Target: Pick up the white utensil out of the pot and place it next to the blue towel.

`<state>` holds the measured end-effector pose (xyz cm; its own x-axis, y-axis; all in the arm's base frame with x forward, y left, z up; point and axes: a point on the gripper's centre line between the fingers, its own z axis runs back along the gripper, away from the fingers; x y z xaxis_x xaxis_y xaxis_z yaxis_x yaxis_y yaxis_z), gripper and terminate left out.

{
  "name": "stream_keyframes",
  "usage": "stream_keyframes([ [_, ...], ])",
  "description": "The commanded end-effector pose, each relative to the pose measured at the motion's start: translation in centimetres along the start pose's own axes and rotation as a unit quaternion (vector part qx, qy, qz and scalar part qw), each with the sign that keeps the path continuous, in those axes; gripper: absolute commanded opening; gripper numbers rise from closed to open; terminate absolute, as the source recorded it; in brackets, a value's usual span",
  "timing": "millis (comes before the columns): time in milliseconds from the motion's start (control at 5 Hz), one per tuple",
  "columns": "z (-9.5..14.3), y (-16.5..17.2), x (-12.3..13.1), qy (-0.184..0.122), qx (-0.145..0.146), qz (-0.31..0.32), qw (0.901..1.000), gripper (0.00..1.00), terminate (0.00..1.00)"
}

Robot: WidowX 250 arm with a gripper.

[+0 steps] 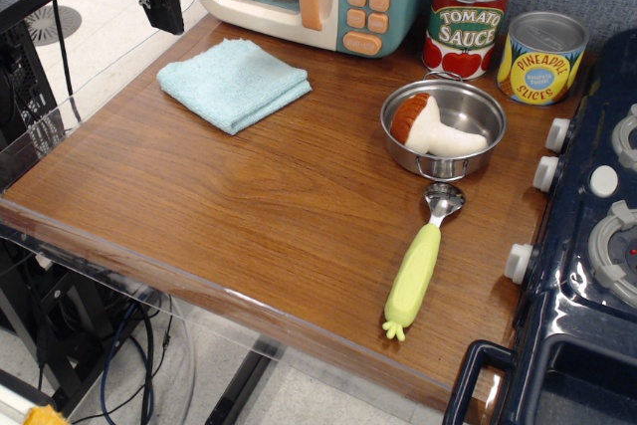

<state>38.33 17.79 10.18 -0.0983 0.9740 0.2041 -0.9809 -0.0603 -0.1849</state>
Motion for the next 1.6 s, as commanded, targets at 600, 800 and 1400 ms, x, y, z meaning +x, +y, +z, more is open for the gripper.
stream_keyframes([
  [600,3.6,0.7,-4.9,0.013,-0.044,-0.088,0.995,1.0,0.0],
  [800,4.4,0.7,-7.6,0.043,-0.053,-0.13,0.9892,1.0,0.0],
  [1400,4.4,0.7,-18.3,0.042,-0.07,-0.334,0.939,1.0,0.0],
])
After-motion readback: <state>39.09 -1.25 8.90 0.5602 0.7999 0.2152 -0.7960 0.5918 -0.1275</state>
